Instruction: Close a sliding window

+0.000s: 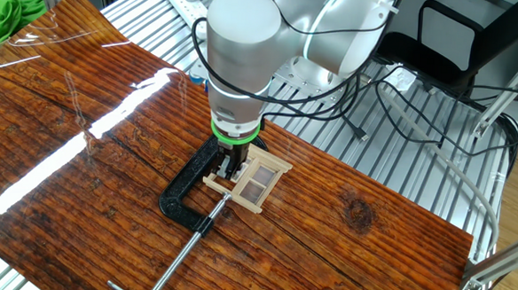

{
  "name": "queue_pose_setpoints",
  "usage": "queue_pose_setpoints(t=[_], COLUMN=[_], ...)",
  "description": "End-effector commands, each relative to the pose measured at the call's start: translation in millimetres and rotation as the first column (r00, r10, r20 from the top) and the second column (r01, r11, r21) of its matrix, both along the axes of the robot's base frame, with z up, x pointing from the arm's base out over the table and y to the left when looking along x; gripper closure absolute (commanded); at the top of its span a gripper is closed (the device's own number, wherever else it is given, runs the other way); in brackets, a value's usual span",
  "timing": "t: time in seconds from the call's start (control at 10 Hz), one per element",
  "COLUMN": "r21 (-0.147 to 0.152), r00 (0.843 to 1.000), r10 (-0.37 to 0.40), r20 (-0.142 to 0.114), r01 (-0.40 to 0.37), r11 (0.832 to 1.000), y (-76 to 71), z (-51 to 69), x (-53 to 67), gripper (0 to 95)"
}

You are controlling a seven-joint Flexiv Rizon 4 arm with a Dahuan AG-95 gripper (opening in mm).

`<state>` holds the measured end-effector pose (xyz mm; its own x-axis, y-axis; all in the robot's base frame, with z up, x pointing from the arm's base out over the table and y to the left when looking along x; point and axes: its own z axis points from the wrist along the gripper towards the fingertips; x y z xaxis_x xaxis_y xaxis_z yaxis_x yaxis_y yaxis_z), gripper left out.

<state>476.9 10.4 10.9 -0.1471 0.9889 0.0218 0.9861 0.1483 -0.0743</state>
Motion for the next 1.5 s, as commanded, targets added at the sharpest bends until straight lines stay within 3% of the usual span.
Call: queue_pose_setpoints(t=[0.1, 1.5], r21=[-0.002, -0.015], r00=[1.0, 1.0], r10=[0.001, -0.007], r20=[0.0, 0.009], r01=[-0.001, 0.007], r11=[1.0, 1.0], y=[-0.1, 4.2], z=[0.2, -0.2], x=[0.4, 14.2], gripper=[95.0, 95.0])
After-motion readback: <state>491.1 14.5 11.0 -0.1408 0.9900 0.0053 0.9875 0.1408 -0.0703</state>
